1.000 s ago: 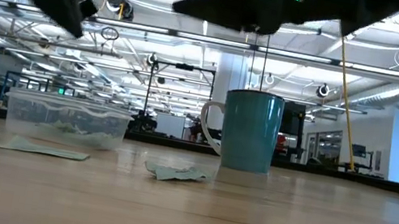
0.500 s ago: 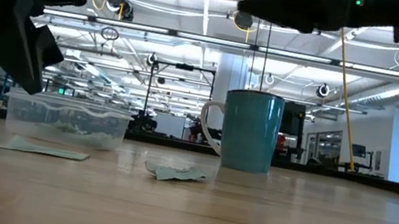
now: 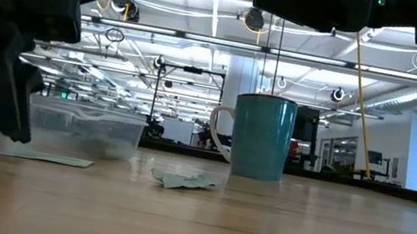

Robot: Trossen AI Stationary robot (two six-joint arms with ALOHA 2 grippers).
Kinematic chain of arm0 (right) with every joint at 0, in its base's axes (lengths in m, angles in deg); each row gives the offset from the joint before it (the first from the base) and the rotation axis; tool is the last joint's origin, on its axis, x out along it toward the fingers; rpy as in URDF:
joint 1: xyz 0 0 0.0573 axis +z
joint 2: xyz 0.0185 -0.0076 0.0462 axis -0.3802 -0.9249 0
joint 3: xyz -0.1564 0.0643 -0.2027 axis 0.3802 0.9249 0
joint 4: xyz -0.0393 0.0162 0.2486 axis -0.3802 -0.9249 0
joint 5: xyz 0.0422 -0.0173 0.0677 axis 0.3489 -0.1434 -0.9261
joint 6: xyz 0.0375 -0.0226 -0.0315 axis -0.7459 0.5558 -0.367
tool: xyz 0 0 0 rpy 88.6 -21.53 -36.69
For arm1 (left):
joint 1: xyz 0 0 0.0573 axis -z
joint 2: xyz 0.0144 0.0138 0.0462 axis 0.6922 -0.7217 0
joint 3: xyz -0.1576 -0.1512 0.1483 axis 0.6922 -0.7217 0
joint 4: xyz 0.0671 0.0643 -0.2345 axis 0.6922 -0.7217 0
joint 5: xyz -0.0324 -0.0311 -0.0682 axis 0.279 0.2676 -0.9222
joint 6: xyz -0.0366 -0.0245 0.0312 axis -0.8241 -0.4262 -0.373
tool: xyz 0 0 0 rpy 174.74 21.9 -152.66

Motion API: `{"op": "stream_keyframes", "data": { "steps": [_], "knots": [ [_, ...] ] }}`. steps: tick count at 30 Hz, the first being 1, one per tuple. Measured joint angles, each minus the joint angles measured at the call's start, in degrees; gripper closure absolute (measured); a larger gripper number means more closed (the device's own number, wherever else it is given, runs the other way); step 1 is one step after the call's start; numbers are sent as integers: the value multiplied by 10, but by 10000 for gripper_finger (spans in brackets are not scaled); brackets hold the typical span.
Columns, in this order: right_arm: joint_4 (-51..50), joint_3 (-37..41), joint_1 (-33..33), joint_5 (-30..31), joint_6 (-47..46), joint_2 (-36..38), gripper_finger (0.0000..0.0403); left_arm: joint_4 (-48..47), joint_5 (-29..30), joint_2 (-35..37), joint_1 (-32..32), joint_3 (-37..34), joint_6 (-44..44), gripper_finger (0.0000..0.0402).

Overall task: Pick and place Stevia / Truvia into bins
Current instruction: Put the green stevia packet into the transparent bin

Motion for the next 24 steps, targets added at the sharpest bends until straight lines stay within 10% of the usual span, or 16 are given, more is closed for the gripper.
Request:
{"op": "stream_keyframes", "data": {
  "steps": [24],
  "knots": [
    [0,0,0,-1,8,0,281,-89,39,-70,13,71,-100,250]
  ]
}}
